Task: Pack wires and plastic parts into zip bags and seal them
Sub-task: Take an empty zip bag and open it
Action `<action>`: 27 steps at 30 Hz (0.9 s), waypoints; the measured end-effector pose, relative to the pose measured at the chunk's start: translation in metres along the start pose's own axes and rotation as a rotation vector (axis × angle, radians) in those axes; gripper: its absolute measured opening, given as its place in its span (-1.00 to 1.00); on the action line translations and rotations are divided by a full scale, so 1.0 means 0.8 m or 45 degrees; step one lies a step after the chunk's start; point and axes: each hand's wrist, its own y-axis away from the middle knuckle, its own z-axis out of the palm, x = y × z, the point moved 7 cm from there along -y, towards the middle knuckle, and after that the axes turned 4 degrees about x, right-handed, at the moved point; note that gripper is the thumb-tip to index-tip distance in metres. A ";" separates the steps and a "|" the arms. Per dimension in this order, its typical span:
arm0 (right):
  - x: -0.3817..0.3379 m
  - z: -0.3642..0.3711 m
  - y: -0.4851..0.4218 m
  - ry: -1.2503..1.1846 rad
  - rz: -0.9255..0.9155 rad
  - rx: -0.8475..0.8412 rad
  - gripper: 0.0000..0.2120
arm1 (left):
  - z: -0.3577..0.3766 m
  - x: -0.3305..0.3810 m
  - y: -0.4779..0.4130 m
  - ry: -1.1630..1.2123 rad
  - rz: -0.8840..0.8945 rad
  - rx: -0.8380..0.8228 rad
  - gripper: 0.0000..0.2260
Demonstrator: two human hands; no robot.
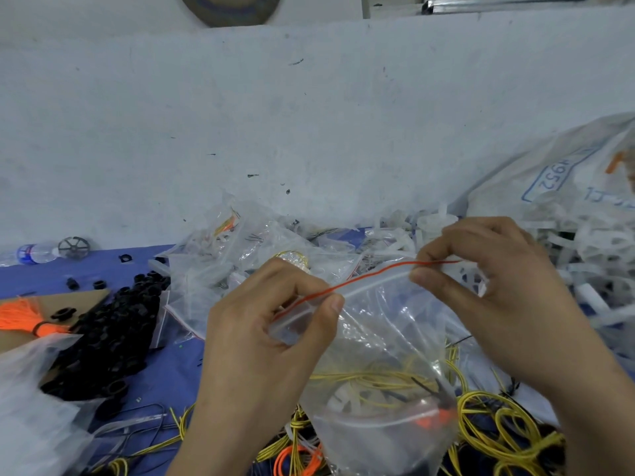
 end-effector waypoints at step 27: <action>0.050 -0.009 0.001 -0.133 0.207 0.038 -0.79 | -0.002 -0.006 -0.001 0.008 -0.053 0.004 -0.86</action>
